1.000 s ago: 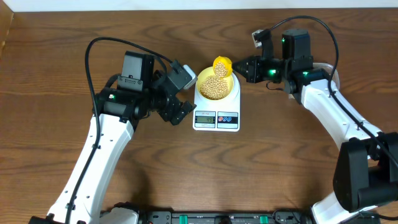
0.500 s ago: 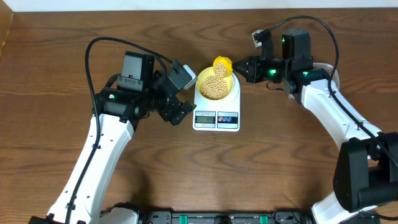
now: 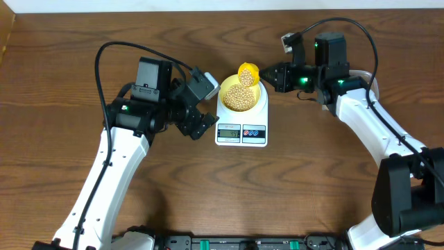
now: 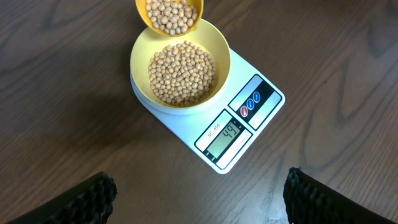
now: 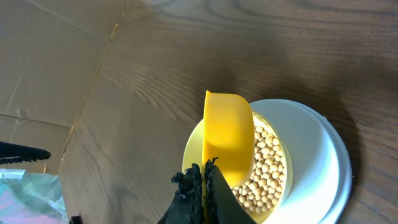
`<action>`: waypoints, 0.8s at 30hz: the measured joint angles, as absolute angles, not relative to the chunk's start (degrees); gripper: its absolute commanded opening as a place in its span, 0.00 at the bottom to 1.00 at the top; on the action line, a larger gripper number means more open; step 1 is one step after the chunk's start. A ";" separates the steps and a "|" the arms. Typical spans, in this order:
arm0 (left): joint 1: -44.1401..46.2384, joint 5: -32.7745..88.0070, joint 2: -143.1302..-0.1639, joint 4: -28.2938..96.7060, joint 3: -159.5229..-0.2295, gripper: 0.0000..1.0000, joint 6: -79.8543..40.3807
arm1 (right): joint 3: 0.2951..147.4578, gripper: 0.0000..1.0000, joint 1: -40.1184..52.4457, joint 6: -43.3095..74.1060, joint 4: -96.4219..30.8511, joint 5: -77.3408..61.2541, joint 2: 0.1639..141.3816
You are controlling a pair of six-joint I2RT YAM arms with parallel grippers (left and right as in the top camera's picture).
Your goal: Scoop item into bowl and weigh 50g on scale
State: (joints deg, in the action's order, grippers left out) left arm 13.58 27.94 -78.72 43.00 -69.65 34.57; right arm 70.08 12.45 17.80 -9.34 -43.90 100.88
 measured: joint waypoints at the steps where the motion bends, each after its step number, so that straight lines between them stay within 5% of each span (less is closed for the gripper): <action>1: 13.58 27.94 -78.72 43.00 -69.65 0.88 34.57 | 70.08 0.01 12.45 17.82 -9.34 -43.90 100.88; 24: 13.58 27.94 -78.72 43.00 -69.65 0.88 34.57 | 70.08 0.01 12.45 17.34 -14.48 -43.86 100.88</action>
